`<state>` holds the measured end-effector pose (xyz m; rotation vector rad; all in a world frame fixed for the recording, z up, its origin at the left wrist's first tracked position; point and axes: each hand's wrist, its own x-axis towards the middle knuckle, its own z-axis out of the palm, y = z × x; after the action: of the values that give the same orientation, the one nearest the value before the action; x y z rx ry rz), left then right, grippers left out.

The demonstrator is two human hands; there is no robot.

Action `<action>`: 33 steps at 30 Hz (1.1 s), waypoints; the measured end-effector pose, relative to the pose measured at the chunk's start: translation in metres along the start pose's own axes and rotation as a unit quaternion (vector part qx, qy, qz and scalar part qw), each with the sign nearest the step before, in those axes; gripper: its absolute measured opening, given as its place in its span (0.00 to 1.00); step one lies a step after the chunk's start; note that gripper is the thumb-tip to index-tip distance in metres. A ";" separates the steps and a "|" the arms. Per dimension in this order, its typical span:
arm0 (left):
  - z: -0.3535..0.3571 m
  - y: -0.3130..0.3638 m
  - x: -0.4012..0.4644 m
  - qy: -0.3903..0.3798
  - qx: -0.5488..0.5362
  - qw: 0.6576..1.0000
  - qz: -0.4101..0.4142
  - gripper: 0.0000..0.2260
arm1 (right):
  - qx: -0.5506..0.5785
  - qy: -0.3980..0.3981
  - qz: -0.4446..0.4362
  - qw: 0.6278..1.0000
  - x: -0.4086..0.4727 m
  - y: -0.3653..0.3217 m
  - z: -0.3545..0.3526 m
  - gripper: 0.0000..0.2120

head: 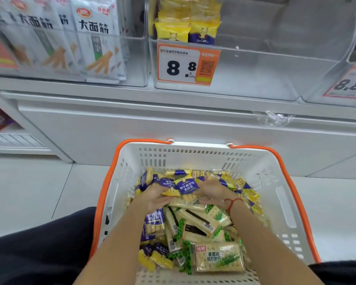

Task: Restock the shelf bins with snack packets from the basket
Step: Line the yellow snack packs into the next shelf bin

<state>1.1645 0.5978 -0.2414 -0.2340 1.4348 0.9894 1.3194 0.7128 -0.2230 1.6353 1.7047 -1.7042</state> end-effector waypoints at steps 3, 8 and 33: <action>-0.019 -0.009 -0.019 -0.019 0.033 0.999 0.002 0.16 | 0.084 -0.078 0.018 0.993 -0.024 0.007 -0.008 0.22; -0.030 -0.001 -0.057 -0.032 0.104 0.992 0.070 0.08 | 0.128 -0.058 -0.052 0.989 -0.060 0.003 -0.021 0.14; 0.009 0.082 -0.197 -0.112 0.068 0.960 0.246 0.15 | 0.405 0.069 -0.277 0.869 -0.152 -0.086 -0.003 0.18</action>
<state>1.1475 0.5696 -0.0300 0.3452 1.3699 1.2657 1.3071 0.6619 -0.0559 1.6516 1.7407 -2.9579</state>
